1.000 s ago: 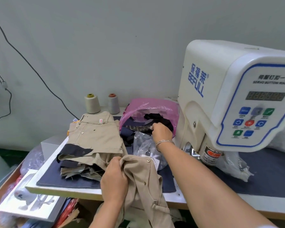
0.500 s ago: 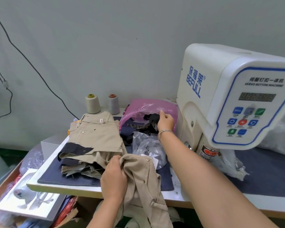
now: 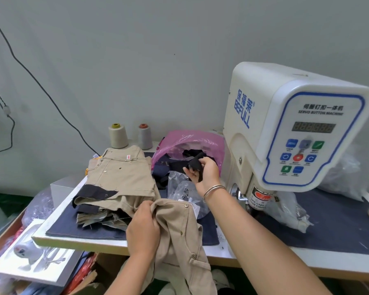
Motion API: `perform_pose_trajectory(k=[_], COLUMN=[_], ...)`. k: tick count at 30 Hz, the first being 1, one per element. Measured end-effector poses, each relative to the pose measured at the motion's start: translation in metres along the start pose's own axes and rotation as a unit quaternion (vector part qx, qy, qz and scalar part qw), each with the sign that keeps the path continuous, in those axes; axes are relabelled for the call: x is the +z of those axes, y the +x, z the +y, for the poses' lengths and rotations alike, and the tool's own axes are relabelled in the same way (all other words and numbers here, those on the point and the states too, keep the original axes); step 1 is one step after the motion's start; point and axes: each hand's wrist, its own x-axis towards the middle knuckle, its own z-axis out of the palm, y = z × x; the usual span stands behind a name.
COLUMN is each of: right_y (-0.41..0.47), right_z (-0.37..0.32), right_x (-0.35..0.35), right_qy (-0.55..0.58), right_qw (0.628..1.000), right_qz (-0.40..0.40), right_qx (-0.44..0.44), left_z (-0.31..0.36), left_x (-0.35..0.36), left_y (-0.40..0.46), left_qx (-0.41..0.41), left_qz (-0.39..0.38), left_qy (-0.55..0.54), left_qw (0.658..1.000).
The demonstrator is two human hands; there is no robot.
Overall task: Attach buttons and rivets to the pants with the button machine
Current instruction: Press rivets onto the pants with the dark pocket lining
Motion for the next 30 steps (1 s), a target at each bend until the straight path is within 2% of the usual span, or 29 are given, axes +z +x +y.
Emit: perform_pose_trajectory(k=[6,10,11,14,17,18,20,22,24,27,30], right_y=[0.013,0.034,0.040,0.053,0.055,0.049,0.033,0.009,-0.019,-0.055,-0.081], right_z=[-0.012,-0.015,-0.012,0.004,0.012,0.011,0.006,0.000,-0.004,0.002,0.017], right_x=[0.023,0.045,0.045,0.025,0.012,0.016,0.029,0.040,0.042,0.029,0.007], right_qy=[-0.113,-0.105,-0.150,-0.345,-0.402,-0.385,-0.263,-0.081,0.046,0.029,-0.074], right_qw=[0.991,0.987,0.978,0.920,0.898,0.907,0.956,0.993,0.984,0.967,0.973], right_qz=[0.060,0.056,0.065,0.115,0.108,0.085,0.020,-0.077,-0.154,-0.217,-0.210], right_qx=[-0.051,-0.111,-0.129,-0.144,-0.140,-0.147,-0.126,-0.028,0.074,0.132,0.063], left_z=[0.002,0.000,-0.001,-0.002,-0.002,-0.003,-0.004,-0.004,-0.005,-0.006,-0.008], left_x=[0.001,0.001,0.001,0.002,0.001,0.002,0.003,0.003,0.004,0.003,-0.004], left_y=[-0.002,0.000,0.001,0.002,0.002,0.003,0.002,0.003,0.003,0.003,0.007], left_qx=[-0.008,-0.008,-0.007,-0.008,0.001,0.003,0.006,0.014,0.020,0.007,0.001], left_qz=[0.000,-0.004,-0.007,-0.010,-0.006,-0.004,0.002,0.007,0.008,-0.003,-0.058], left_qy=[0.003,0.007,0.008,0.009,0.011,0.011,0.011,0.008,0.005,-0.009,-0.061], left_qw=[1.000,1.000,1.000,1.000,1.000,1.000,1.000,1.000,1.000,1.000,0.996])
